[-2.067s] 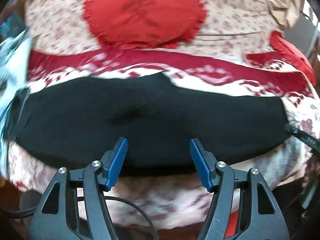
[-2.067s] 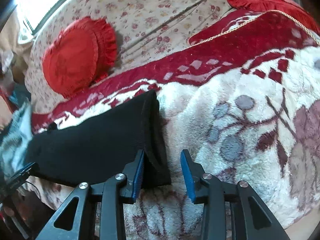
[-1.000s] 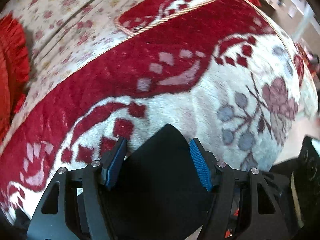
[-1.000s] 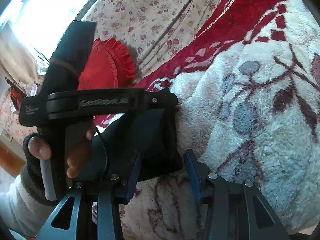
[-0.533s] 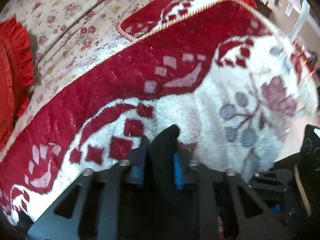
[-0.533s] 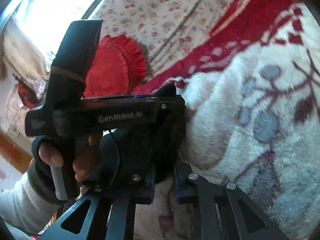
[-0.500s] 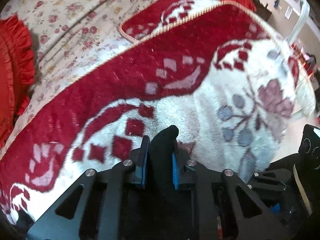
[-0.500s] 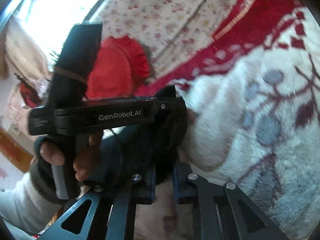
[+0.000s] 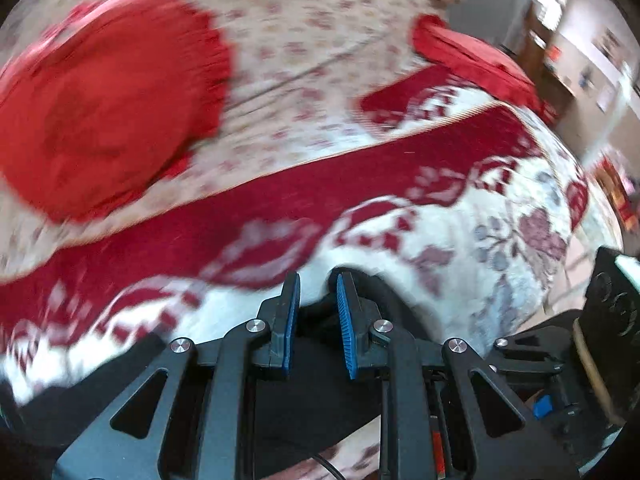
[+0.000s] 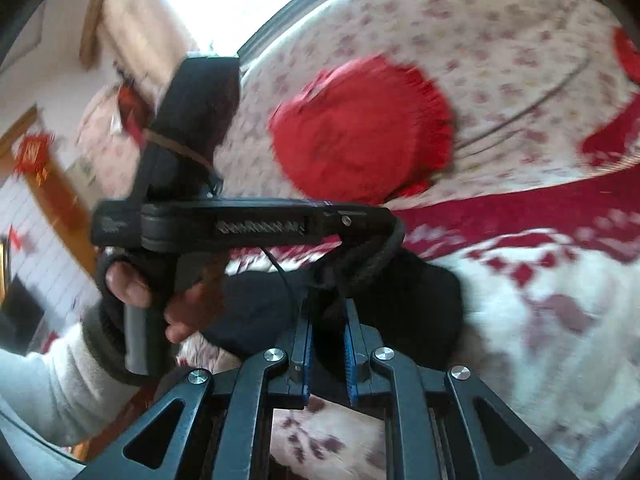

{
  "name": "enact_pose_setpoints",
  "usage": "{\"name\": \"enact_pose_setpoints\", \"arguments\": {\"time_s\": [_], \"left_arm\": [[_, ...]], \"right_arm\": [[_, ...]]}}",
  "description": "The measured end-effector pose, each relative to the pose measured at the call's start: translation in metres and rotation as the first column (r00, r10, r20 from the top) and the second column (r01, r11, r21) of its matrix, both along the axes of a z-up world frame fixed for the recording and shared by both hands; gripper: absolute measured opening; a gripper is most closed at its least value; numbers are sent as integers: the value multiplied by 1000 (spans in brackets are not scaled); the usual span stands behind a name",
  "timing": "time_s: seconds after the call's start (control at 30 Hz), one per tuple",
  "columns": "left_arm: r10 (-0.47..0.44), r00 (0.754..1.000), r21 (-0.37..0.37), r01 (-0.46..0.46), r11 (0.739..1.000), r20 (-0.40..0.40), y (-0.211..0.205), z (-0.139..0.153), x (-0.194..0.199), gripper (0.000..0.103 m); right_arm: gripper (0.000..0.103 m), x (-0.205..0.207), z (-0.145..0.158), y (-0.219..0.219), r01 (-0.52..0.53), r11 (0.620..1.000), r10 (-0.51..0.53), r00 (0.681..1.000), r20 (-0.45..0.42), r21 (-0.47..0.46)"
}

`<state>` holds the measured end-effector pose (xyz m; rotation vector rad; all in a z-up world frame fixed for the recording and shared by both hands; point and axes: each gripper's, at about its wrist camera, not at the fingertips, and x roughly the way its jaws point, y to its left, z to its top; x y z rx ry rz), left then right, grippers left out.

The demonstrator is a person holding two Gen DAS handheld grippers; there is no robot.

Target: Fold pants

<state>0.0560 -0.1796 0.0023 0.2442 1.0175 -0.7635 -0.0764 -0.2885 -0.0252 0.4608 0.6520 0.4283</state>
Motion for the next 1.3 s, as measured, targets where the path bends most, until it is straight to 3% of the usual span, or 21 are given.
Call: {"name": "enact_pose_setpoints", "arguments": {"time_s": [0.2, 0.27, 0.37, 0.47, 0.53, 0.63, 0.73, 0.93, 1.0, 1.1, 1.3], "left_arm": [[192, 981, 14, -191, 981, -42, 74, -20, 8, 18], [229, 973, 17, -228, 973, -38, 88, -23, 3, 18], [245, 969, -5, -245, 969, -39, 98, -24, -8, 18], [261, 964, -18, -262, 965, -45, 94, -28, -17, 22], [254, 966, -11, -255, 967, -45, 84, -34, -23, 23], [240, 967, -13, -242, 970, -88, 73, -43, -26, 25], [262, 958, -8, -264, 964, -114, 67, -50, -31, 32], [298, 938, -20, -306, 952, -180, 71, -56, -39, 39], [315, 928, -61, -333, 941, -199, 81, -53, -41, 40], [329, 909, -139, -371, 918, -255, 92, -50, -43, 56], [313, 902, -196, -379, 905, -297, 93, -47, -48, 58]], "right_arm": [[13, 52, -47, 62, -119, 993, 118, 986, -118, -3], [17, 60, -58, 74, -139, 990, 136, 969, -204, -2], [31, 50, -36, 59, -151, 986, 161, 975, -153, 72], [33, 32, -8, 21, -110, 985, 119, 991, -62, 135], [34, 28, -1, 4, -32, 998, 35, 998, -55, 57], [34, 39, -12, -6, 32, 996, -43, 991, -127, -89], [33, 46, -24, -9, 37, 993, -54, 987, -148, -112], [34, 59, -41, 3, 38, 957, -91, 981, -173, -289], [34, 55, -45, 4, 35, 956, -86, 982, -165, -292], [34, 54, -46, 3, 34, 960, -81, 984, -160, -278], [35, 54, -49, -3, 42, 976, -78, 984, -163, -213]]}}
